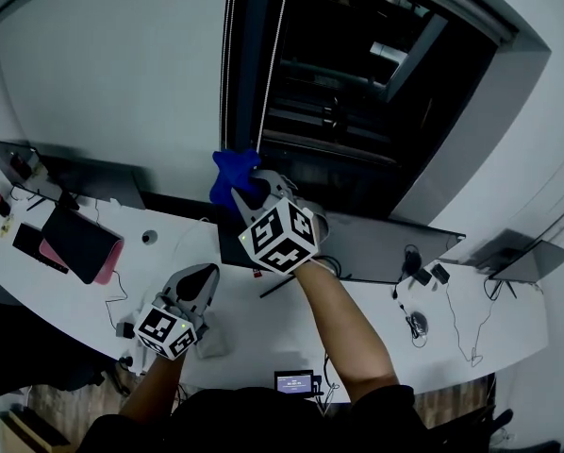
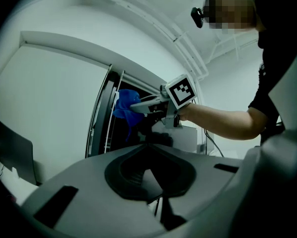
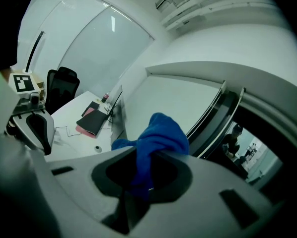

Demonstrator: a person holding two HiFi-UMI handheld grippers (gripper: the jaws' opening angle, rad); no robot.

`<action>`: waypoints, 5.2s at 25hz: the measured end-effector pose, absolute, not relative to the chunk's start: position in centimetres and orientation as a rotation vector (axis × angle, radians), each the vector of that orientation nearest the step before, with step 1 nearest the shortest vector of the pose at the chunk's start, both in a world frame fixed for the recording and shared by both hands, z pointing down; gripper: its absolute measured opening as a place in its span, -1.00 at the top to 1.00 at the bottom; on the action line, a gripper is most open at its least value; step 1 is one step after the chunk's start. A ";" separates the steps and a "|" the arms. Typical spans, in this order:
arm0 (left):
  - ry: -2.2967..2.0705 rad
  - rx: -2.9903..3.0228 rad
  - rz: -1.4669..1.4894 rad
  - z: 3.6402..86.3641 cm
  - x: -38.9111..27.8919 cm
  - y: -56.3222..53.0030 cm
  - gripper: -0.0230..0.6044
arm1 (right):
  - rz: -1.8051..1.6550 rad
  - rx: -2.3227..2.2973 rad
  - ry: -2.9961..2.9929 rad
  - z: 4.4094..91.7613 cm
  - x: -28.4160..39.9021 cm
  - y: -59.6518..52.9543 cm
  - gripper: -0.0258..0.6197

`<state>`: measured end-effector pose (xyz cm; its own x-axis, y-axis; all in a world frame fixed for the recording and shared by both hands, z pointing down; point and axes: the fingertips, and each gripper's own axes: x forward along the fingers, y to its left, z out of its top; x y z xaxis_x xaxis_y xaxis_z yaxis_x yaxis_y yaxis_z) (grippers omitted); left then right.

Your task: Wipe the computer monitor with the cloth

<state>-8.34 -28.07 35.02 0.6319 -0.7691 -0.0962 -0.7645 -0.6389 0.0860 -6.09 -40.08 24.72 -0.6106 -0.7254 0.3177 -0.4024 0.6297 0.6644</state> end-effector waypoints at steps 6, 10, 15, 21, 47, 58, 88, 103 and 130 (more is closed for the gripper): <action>-1.241 2.843 -0.183 34.8 -5.0 -28.0 0.94 | -0.717 0.931 -2.231 24.8 -1.6 -39.7 0.71; -1.201 2.870 -0.175 34.5 -3.3 -28.1 0.94 | -0.695 0.979 -2.209 24.8 1.5 -39.5 0.71; -1.164 2.893 -0.178 34.0 -1.1 -28.4 0.94 | -0.667 1.039 -2.180 24.9 6.0 -39.1 0.71; -1.063 2.929 -0.152 34.4 3.3 -27.6 0.94 | -0.632 1.114 -2.145 24.9 11.4 -38.8 0.71; -0.879 2.995 -0.070 35.2 18.0 -26.1 0.94 | -0.529 1.342 -2.093 25.0 33.5 -37.0 0.71; -0.842 2.999 0.007 35.8 21.3 -25.2 0.94 | -0.490 1.460 -2.036 24.9 42.4 -36.4 0.71; -0.827 2.950 0.102 37.8 20.4 -22.5 0.94 | 0.171 2.024 -2.407 30.7 54.6 -35.5 0.71; -0.836 2.918 0.120 39.3 19.5 -21.7 0.94 | 0.277 2.021 -2.383 38.5 54.5 -35.3 0.72; -0.960 2.805 0.142 42.5 14.3 -21.2 0.94 | 0.478 1.920 -2.254 51.4 54.3 -35.8 0.72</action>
